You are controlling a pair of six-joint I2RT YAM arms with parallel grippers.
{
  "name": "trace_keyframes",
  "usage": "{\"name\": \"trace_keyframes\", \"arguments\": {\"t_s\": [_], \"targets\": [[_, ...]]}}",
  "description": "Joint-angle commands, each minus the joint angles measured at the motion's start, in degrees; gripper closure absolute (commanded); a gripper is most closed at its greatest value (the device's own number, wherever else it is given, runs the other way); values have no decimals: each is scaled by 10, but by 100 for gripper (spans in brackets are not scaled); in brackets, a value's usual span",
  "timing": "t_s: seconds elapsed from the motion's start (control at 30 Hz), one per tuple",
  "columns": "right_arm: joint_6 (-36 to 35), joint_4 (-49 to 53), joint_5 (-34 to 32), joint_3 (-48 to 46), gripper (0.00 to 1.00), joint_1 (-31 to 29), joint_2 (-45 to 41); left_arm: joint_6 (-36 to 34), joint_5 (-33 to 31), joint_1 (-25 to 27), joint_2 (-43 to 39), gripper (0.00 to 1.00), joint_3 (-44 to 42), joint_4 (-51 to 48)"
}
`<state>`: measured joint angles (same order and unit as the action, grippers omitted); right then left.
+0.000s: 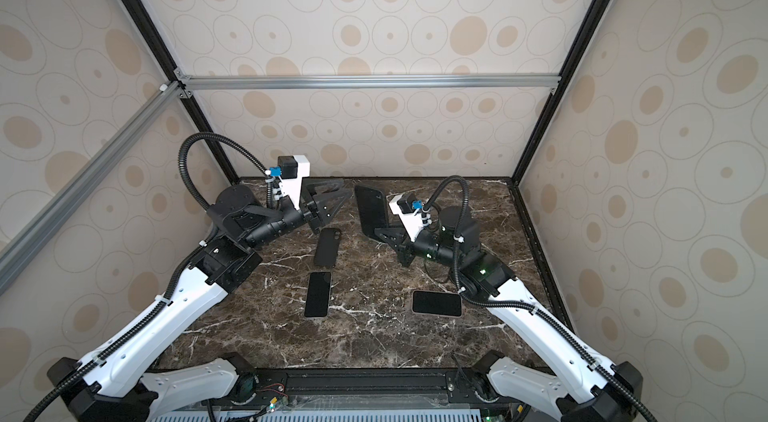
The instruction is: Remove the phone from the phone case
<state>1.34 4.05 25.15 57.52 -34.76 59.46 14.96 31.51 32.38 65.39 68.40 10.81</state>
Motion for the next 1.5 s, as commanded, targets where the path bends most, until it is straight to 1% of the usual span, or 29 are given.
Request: {"name": "trace_keyframes", "arguments": {"t_s": [0.0,0.03,0.1,0.17,0.23,0.33,0.47,0.53,0.6,0.77,0.87,1.0,1.13,1.37,1.47], "targets": [[-19,-31,-22,18,100,-2,-7,89,111,-44,19,57,21,86],[-22,-43,-25,12,100,-1,-7,118,145,-58,28,56,21,111],[-6,-52,-16,10,100,8,-7,160,189,-75,50,56,26,139],[19,-39,7,24,100,21,1,173,204,-80,63,57,33,147],[-3,-22,63,36,100,25,9,178,208,-82,67,56,36,154],[2,-26,113,44,100,34,19,214,221,-89,68,54,28,202],[29,-62,197,46,100,62,30,312,261,-104,77,51,4,309],[33,-76,231,47,100,74,35,336,282,-106,83,50,3,327],[35,-89,261,49,100,85,40,340,298,-106,84,50,5,324],[30,-118,329,59,100,93,62,307,310,-106,85,50,15,257],[27,-122,357,73,100,93,82,313,315,-106,86,50,14,258],[4,-124,359,77,100,93,93,327,326,-106,92,51,19,271],[-35,-114,363,75,100,93,97,345,336,-106,99,53,23,289],[-41,-120,385,80,100,93,101,327,331,-105,99,57,25,262],[-49,-118,394,80,100,93,101,334,327,-106,102,60,26,269]]}}
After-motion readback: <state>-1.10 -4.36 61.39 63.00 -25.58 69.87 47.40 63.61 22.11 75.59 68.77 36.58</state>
